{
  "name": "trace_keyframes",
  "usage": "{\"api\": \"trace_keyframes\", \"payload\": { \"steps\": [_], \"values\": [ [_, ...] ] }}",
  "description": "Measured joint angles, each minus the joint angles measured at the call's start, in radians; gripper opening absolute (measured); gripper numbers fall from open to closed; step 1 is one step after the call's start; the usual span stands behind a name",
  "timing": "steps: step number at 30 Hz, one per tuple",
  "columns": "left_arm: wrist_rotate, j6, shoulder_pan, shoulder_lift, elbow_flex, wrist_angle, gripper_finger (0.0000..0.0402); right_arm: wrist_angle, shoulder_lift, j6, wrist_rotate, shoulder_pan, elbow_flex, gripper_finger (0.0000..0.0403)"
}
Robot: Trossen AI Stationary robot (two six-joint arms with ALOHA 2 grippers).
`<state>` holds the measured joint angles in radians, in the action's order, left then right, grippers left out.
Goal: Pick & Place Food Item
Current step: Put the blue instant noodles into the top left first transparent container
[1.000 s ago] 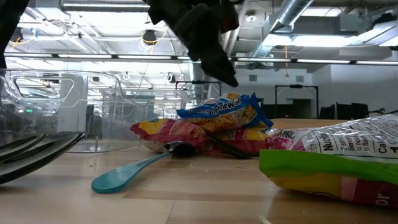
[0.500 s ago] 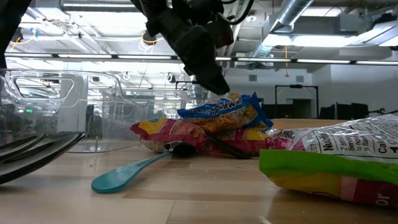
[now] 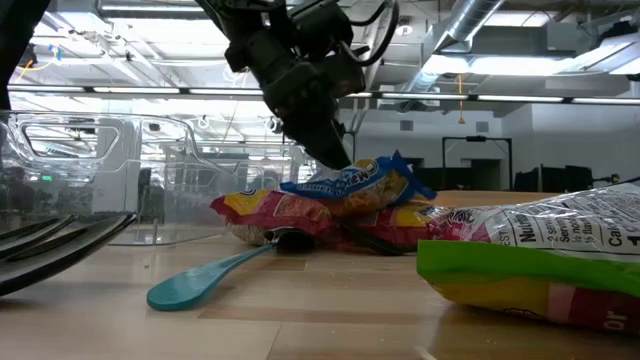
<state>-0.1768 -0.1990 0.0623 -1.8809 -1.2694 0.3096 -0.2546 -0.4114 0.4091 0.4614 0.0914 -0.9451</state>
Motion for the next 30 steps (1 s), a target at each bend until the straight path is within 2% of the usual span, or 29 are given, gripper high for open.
{"api": "trace_keyframes", "payload": {
  "steps": [7,15,30],
  "values": [
    [0.000,0.002,0.000,0.000,0.000,-0.046,0.0126,0.000,0.000,0.001,0.000,0.000,0.000,0.0180],
    [-0.007,0.031,0.000,0.000,0.000,-0.046,0.0012,0.000,0.000,0.002,0.000,0.000,0.000,0.0180],
    [-0.013,0.084,0.005,0.064,0.002,-0.100,0.0000,0.001,0.000,0.002,0.009,0.000,0.000,0.0180]
  ]
}}
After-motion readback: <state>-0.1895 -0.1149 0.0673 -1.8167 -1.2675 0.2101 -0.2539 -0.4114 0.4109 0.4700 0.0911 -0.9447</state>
